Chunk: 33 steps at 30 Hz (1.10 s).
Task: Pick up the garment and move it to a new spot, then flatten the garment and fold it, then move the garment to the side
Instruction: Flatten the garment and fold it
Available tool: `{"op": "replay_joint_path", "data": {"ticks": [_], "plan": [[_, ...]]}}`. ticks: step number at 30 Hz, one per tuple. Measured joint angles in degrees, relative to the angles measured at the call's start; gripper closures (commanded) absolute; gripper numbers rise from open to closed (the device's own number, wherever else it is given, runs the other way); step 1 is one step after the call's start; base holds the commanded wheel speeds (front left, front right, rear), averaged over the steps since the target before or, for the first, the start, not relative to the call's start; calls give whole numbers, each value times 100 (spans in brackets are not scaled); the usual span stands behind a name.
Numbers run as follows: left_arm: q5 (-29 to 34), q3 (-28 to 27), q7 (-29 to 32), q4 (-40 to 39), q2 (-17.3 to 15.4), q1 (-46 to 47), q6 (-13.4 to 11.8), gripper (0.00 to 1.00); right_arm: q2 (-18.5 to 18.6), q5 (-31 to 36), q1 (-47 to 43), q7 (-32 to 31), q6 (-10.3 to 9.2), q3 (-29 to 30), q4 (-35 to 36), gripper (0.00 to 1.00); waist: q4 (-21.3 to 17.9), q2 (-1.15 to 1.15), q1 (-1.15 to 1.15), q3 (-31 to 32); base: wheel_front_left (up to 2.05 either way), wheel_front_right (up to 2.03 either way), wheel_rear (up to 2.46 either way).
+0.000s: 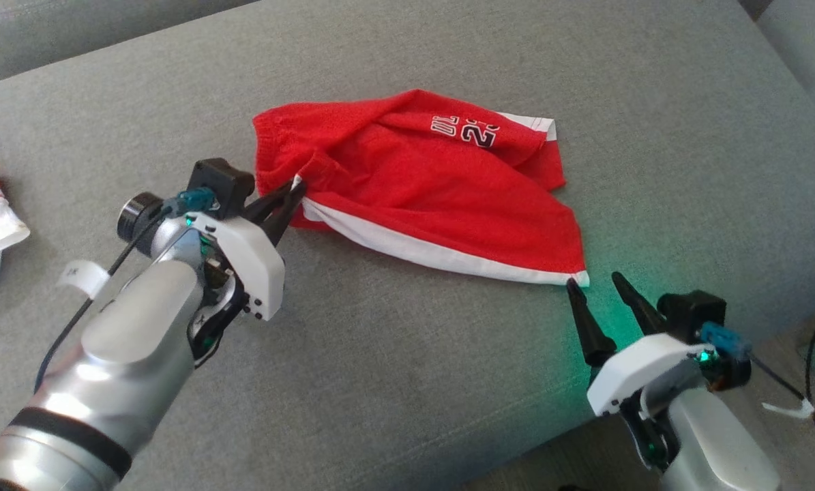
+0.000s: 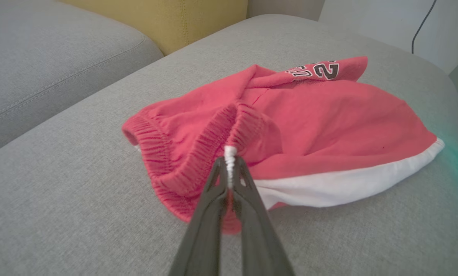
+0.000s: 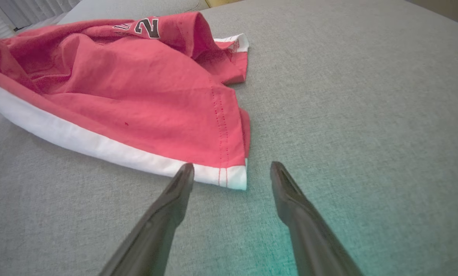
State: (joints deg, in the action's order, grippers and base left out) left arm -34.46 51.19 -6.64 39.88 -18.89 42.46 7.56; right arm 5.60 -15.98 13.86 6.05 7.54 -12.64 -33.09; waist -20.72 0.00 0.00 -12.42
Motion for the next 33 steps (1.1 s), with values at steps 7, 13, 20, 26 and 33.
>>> {"op": "replay_joint_path", "data": {"ticks": [7, 13, 20, 26, 33], "plan": [[0, 19, 0, -4, -12, 0, 0, 100, -57, -163, 180, 8, 0, -101, -420, 0, 60, 0, 0, -15, 0, 0, 0], [0, 29, -1, -64, -15, 1, -9, 100, -57, -110, 364, 127, 0, -177, -703, 0, 119, 0, 0, -39, 0, 0, 0], [-67, 41, -1, -96, -51, 2, -10, 100, -88, -110, 487, 181, 0, -308, -956, 0, 191, 0, 0, -123, 0, 0, 0], [-69, 63, 8, -143, -56, 10, -51, 100, -94, -144, 661, 250, 0, -432, -1068, 100, 250, 0, 0, -194, 0, 0, 0], [-103, 80, -2, -148, -82, 9, -52, 100, -11, -345, 734, 237, 0, -725, -1053, 100, 310, 0, 0, -139, 0, 0, 0]]}}
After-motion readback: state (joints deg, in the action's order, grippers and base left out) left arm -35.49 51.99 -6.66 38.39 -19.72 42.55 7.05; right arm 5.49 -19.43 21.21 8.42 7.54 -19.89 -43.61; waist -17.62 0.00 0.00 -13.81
